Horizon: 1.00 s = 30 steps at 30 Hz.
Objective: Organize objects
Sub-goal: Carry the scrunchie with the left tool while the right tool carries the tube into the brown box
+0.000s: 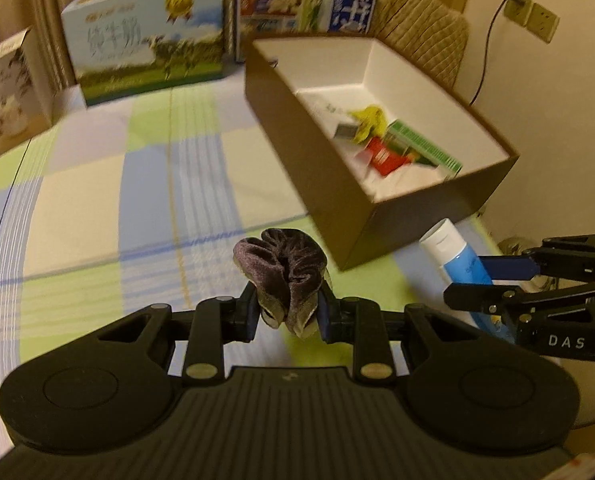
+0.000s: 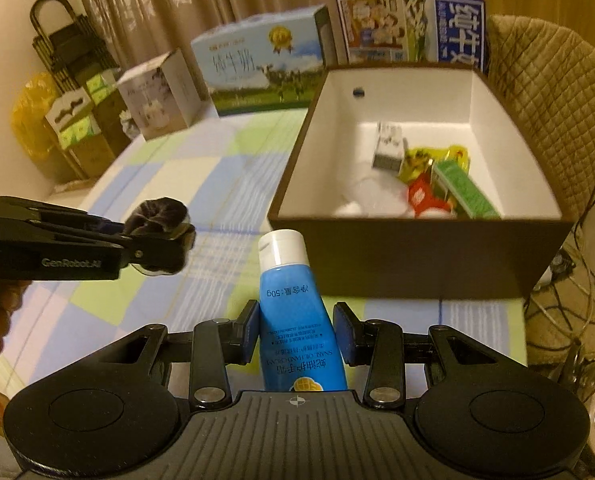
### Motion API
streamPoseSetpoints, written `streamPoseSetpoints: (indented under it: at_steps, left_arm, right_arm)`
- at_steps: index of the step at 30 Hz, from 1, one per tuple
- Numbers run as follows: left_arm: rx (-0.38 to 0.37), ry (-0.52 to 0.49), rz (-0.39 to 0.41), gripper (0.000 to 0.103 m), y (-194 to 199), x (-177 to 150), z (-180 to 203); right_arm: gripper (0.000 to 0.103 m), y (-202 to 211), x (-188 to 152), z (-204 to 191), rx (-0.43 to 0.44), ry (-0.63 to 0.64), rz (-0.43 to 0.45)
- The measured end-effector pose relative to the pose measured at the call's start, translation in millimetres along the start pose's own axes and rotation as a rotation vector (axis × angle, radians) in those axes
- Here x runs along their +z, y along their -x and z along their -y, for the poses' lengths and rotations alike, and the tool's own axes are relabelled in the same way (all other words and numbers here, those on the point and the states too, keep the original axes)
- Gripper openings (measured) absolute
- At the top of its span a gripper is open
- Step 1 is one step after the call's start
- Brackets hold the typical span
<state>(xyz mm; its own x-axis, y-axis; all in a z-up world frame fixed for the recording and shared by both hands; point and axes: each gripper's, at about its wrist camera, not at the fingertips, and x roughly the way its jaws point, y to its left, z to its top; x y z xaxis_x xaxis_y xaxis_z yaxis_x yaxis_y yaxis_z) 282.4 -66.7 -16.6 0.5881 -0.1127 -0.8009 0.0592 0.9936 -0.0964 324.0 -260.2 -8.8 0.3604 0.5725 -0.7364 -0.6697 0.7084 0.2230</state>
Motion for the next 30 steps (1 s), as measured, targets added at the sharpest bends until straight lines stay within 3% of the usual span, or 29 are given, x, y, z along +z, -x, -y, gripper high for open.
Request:
streamPoseSetpoints:
  at_steps: [17,30]
  left_arm:
    - [-0.020,-0.055,0.091,0.023,-22,86,38]
    - [-0.009,-0.076,0.061,0.023,-95,156,59]
  right_arm:
    - [0.037,16,77,62,-0.016,0.003,0.109]
    - [0.037,-46,153,130,-0.074,-0.039,0.108]
